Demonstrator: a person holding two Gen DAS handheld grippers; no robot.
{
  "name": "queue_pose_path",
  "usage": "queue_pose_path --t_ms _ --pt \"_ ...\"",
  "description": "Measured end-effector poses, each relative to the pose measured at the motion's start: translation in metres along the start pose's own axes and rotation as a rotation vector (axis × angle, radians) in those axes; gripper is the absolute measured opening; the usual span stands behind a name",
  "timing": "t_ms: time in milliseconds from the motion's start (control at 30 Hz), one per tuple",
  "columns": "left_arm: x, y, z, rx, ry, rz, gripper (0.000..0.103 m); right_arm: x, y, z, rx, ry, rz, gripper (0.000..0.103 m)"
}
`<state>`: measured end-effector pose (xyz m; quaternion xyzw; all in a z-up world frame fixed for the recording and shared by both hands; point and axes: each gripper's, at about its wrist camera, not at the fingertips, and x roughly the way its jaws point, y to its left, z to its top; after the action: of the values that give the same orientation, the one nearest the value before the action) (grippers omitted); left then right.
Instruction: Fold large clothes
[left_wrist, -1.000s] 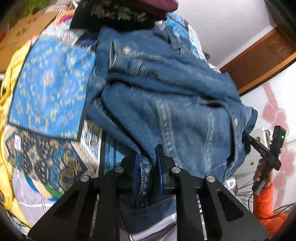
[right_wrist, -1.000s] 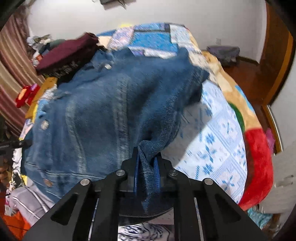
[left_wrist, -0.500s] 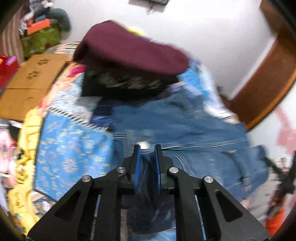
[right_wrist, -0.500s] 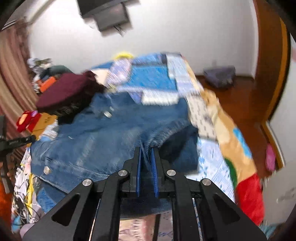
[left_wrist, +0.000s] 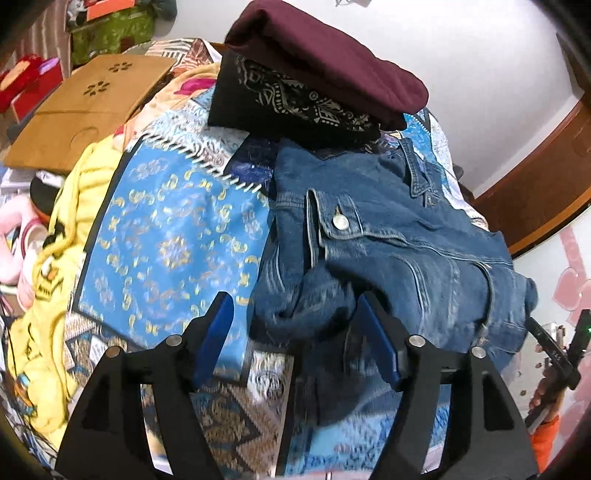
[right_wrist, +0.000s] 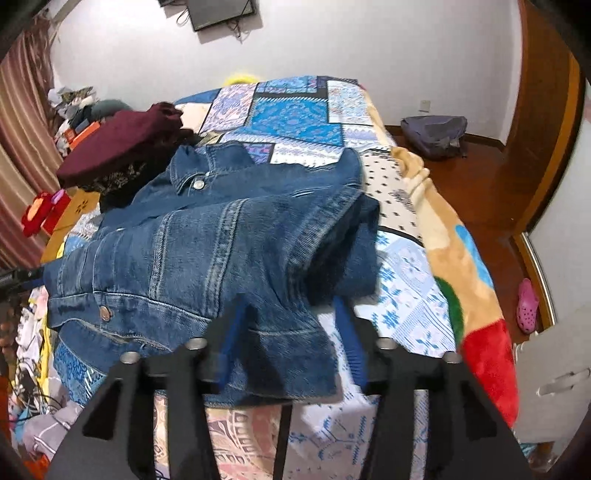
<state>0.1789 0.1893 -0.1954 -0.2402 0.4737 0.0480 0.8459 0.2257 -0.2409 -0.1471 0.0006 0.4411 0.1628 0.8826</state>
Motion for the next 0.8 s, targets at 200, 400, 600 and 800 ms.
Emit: queue_pose_path --t_ms 200,400,600,800 --pt "0.015 -0.005 -0.028 -0.007 0.094 -0.101 0.075 0.011 -0.016 -0.013 0.114 0.057 0.084 0.054" --pt "0.056 -0.008 -0.043 -0.098 0.215 -0.177 0.075 0.027 -0.017 -0.021 0.184 0.096 0.134 0.055" --pt "0.037 -0.022 -0.032 -0.066 0.139 -0.189 0.053 0.012 -0.007 -0.022 0.152 0.073 0.182 0.019" --pt "-0.008 -0.044 -0.022 0.049 0.040 -0.199 0.013 -0.022 0.006 -0.012 0.126 -0.007 0.233 0.012"
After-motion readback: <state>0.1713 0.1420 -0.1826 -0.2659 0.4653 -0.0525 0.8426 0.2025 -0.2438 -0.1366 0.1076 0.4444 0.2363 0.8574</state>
